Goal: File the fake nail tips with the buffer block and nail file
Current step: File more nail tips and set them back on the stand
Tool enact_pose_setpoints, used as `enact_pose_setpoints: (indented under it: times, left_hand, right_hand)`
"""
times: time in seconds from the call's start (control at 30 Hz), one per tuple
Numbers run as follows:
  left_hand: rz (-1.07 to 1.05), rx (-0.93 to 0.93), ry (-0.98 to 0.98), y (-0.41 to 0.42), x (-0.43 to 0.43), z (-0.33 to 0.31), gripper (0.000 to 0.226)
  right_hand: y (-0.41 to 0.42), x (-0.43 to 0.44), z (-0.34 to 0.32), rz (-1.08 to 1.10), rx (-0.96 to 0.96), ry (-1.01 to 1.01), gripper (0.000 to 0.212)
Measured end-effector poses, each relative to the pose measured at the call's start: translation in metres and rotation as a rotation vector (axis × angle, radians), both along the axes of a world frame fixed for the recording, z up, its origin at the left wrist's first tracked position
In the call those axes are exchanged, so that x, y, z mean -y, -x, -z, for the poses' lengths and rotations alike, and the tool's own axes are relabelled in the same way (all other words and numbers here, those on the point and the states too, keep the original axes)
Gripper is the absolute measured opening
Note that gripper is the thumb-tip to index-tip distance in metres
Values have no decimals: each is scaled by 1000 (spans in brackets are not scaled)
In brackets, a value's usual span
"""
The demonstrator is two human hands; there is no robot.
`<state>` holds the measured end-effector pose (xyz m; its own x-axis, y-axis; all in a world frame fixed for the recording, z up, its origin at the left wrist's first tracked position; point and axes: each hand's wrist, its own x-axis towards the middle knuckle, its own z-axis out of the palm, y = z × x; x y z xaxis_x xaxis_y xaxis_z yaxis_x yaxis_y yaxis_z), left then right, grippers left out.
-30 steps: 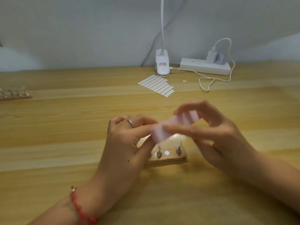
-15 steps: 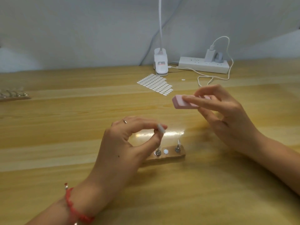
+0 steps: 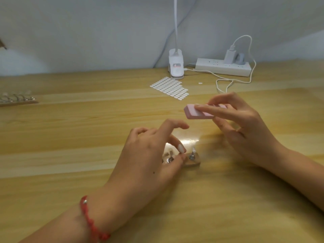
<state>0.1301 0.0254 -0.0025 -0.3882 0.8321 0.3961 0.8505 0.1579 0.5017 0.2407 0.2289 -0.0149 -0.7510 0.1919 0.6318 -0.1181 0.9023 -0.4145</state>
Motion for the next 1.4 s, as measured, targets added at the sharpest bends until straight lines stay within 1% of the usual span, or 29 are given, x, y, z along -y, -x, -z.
enact_pose_setpoints:
  times: [0.17,0.3,0.4,0.47,0.6,0.63,0.73,0.77,0.83,0.9,0.97,1.03,1.1,1.2,1.3,1.4]
  left_hand:
    - [-19,-30,64,1,-1,0,43]
    - [-37,-65,105,2,-11,-4,35]
    - [-33,-72,96,0,-19,-4,22]
    - [-28,-70,70,-2,-21,-4,20]
    - [-5,-198,11,-7,-23,-3,11]
    - [5,-167,-33,-8,-23,-3,10]
    - [45,77,-230,-2,-17,-6,6]
    - [45,122,-283,2,-14,-6,5]
    - [10,154,-343,8,-9,-4,9]
    - [-18,163,-343,12,-6,1,11]
    - [-15,111,-319,14,-5,5,9]
    - [-16,49,-322,15,-5,6,10]
    - [-15,44,-333,16,-5,6,15]
    - [3,-6,-315,17,-4,6,23]
    - [-26,-44,-308,20,-5,6,20]
    - [3,-68,-330,19,-6,6,22]
  right_hand:
    - [-1,-1,0,-14,-2,-2,45]
    - [1,-2,1,-16,-13,-14,45]
    - [0,-3,1,-20,-13,-16,47]
    - [0,-3,1,-15,-16,-18,47]
    - [0,-2,0,-20,-4,-26,45]
    - [-1,-1,0,-23,-5,-27,45]
    - [-3,-1,-4,-5,-40,-14,44]
    - [-4,-1,-6,-4,-55,-14,44]
    - [-2,9,-8,-40,-76,-44,47]
    - [-1,26,-7,-133,-80,-100,52]
    - [-1,34,-8,-196,-75,-169,57]
    - [-2,31,-10,-164,-77,-194,56]
    - [-3,32,-9,-120,-74,-190,55]
    - [-2,37,-4,-164,-50,-236,52]
    - [-1,33,-7,-105,-54,-212,55]
    - [1,38,-5,-160,-33,-234,58]
